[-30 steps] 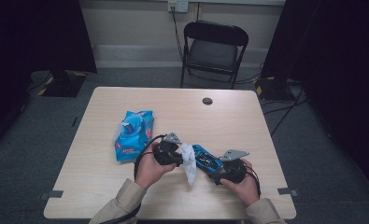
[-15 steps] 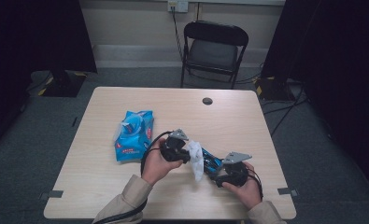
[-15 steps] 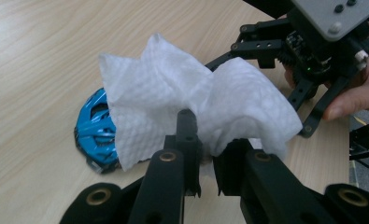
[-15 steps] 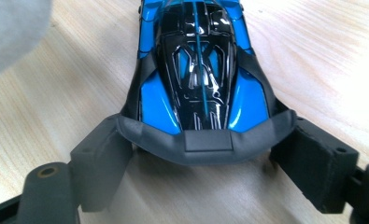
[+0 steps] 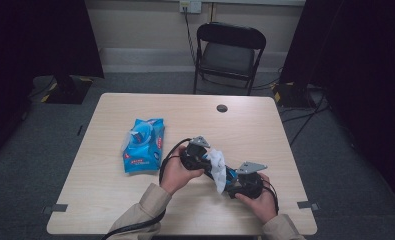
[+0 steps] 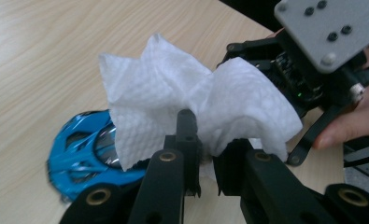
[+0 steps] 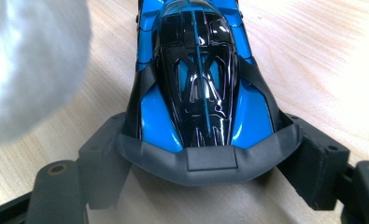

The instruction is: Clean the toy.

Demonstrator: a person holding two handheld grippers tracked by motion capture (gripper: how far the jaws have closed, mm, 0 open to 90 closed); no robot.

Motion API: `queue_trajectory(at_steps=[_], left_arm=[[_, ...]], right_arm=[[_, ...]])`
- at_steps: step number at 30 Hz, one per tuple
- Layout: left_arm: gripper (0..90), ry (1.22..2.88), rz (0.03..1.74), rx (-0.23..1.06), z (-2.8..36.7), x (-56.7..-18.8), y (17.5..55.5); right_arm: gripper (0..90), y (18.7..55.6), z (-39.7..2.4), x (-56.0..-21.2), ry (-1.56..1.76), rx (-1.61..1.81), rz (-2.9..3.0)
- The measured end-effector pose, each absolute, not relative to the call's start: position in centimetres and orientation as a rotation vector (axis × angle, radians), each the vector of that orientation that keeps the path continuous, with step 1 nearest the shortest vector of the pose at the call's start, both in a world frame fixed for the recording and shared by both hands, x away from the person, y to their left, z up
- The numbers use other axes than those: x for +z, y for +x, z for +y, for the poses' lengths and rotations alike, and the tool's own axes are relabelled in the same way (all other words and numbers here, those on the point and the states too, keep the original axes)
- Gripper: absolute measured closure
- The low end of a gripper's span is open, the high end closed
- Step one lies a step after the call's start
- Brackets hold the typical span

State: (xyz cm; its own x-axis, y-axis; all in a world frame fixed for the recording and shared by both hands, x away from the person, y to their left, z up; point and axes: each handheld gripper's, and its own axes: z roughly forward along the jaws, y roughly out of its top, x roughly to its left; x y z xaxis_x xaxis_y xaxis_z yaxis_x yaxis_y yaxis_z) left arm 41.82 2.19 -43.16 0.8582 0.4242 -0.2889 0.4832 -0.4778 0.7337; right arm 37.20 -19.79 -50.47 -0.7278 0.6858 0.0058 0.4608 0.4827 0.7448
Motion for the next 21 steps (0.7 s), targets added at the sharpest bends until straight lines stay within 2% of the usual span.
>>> queue_trajectory(at_steps=[11, 21], left_arm=[[81.3, 2.208, 0.612, -0.165, -2.7, -46.1, 41.9], [82.2, 2.267, 0.602, -0.079, -2.1, -45.9, 41.8]], right_arm=[[24.1, 37.2, -19.8, -50.5, 0.964, 1.096, 2.444], [24.2, 37.3, -19.8, -50.5, 0.961, 1.097, 2.446]])
